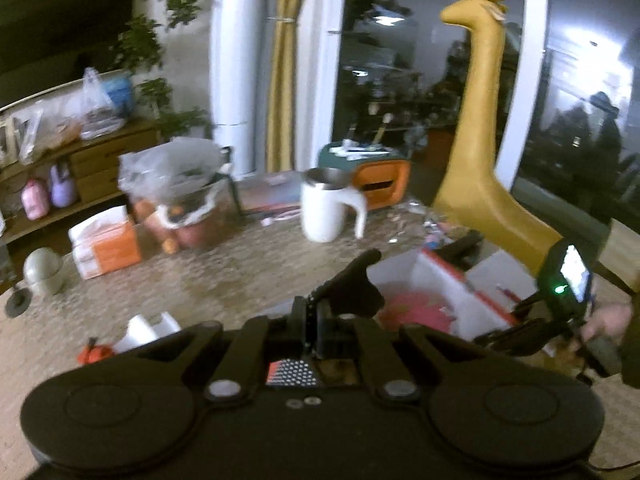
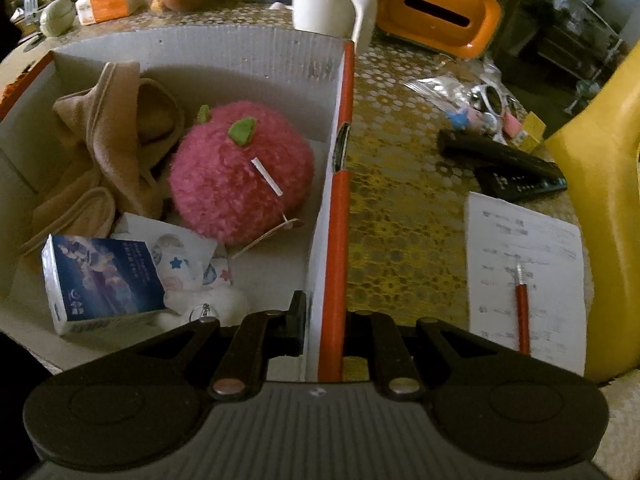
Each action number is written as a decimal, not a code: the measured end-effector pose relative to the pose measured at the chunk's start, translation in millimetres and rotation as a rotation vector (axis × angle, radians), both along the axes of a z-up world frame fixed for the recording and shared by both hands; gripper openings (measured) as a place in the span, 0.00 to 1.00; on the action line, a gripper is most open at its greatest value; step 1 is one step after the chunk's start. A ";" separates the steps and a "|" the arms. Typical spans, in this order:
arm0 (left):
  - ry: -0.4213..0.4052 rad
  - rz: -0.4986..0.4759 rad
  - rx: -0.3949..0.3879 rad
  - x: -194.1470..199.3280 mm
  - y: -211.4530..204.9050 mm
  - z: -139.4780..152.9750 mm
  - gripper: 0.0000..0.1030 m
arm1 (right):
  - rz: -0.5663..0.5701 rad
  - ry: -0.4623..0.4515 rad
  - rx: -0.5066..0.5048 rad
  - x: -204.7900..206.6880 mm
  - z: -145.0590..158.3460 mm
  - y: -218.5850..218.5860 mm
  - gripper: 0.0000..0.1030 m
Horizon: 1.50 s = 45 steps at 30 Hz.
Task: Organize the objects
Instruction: 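Carry the black mesh cloth into the shoebox and release it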
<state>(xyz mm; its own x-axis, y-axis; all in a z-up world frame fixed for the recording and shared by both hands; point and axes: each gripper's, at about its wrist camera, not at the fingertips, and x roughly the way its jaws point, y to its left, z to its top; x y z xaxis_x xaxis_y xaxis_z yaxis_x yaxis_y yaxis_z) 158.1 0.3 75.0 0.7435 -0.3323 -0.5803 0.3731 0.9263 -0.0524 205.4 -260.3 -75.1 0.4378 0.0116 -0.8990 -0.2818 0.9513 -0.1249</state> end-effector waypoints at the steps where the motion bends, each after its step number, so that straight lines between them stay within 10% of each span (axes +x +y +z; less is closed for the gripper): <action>1: 0.002 -0.019 0.001 1.5 -6.9 -0.4 0.02 | 0.005 0.000 0.005 -0.3 0.2 3.2 0.12; 20: 0.043 -0.343 0.122 16.8 -121.2 -60.2 0.02 | 0.020 -0.003 0.021 -1.3 -1.1 16.5 0.12; 45: 0.334 -0.301 0.297 74.1 -146.6 -150.6 0.05 | 0.002 -0.001 0.030 -2.8 -1.8 14.8 0.12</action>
<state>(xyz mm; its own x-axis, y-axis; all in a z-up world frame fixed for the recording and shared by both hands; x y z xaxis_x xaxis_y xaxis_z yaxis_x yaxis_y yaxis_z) 232.2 -146.2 -75.7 0.3991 -0.2881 -0.8705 0.6326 0.7738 0.0339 202.6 -245.5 -76.9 0.4384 0.0397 -0.8979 -0.2834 0.9542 -0.0962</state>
